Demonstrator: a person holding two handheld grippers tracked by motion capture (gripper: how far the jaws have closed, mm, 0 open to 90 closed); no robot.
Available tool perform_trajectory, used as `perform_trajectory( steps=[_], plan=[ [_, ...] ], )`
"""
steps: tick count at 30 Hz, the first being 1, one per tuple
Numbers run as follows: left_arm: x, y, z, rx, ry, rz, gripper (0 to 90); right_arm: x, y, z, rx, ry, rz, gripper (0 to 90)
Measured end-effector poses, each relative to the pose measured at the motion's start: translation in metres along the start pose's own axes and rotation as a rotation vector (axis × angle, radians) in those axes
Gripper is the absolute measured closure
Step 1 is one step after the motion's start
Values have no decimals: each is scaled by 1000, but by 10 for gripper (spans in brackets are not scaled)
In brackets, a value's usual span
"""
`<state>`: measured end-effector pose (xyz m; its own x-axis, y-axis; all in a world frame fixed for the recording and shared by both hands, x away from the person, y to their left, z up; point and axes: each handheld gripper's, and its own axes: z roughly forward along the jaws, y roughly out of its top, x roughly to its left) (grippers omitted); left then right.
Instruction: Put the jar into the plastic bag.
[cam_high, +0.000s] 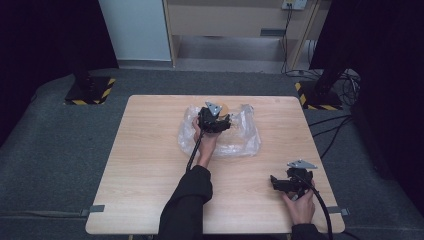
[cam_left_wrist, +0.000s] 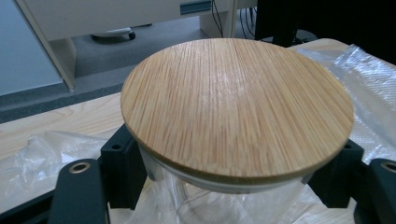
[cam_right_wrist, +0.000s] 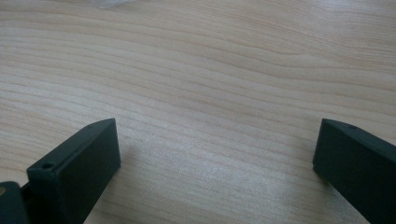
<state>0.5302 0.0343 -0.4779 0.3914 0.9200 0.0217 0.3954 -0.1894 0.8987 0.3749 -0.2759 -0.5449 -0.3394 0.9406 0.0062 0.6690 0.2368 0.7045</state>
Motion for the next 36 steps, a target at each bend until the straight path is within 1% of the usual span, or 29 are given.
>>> perform_trajectory(
  steps=[12,16,20,24,28,36],
  plan=[
    [1,-9,5,15,7,7,256,0,0,0,0,0,0,7],
    [0,-12,5,20,7,27,256,0,0,0,0,0,1,7],
    [0,-14,6,21,6,25,256,0,0,0,0,0,1,7],
    [2,-16,5,15,3,12,256,0,0,0,0,0,1,7],
    [5,-17,4,19,-2,-12,254,0,0,0,0,0,1,7],
    [5,-17,4,24,-1,-22,254,0,0,0,0,0,1,7]
  ],
)
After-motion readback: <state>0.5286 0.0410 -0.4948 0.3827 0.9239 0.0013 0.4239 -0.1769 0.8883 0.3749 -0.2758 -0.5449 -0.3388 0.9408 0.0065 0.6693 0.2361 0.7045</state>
